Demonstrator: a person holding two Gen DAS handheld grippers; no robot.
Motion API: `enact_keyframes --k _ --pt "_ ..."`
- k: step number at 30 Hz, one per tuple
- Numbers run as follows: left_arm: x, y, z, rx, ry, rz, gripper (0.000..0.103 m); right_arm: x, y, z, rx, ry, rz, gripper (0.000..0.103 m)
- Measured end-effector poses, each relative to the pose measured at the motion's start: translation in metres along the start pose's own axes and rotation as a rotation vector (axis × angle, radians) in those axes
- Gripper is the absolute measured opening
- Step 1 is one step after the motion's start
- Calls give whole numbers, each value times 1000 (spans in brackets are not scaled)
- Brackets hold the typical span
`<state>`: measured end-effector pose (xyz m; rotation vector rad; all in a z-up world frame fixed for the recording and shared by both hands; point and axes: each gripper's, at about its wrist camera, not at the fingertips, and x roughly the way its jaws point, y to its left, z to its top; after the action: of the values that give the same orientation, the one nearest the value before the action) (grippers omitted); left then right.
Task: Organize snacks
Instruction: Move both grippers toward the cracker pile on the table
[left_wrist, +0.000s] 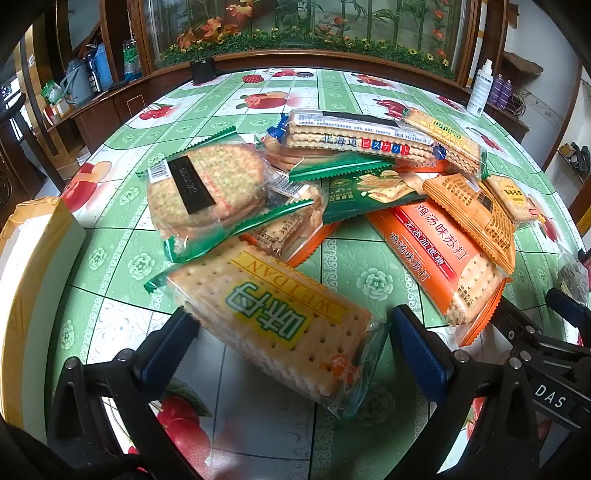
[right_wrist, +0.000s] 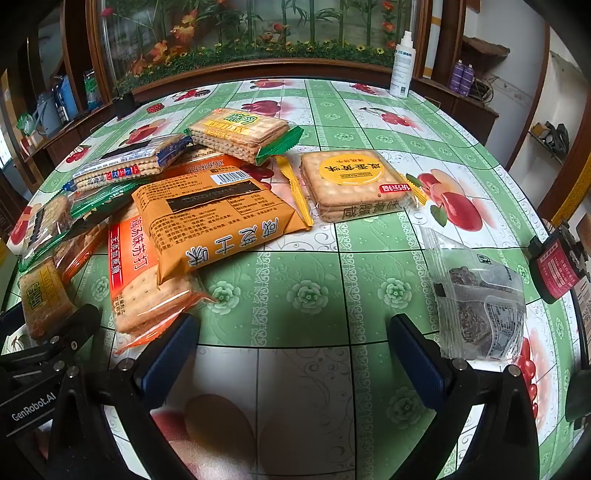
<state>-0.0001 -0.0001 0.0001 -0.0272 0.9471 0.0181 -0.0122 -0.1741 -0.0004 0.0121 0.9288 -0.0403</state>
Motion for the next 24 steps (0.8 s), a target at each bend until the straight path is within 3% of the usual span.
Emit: enact_keyframes --k 13,17,21,24 --pt "-4 7 -4 41 27 -17 103 -1 -1 -1 -14 5 14 102" --pt "-23 14 -4 37 -30 4 103 -14 -8 -9 -22 5 6 102" --pt "-49 26 -2 13 -121 13 103 -39 -5 -6 -37 -52 30 102" --pt "-58 35 3 1 -147 24 103 -58 -2 -3 -51 -104 70 102"
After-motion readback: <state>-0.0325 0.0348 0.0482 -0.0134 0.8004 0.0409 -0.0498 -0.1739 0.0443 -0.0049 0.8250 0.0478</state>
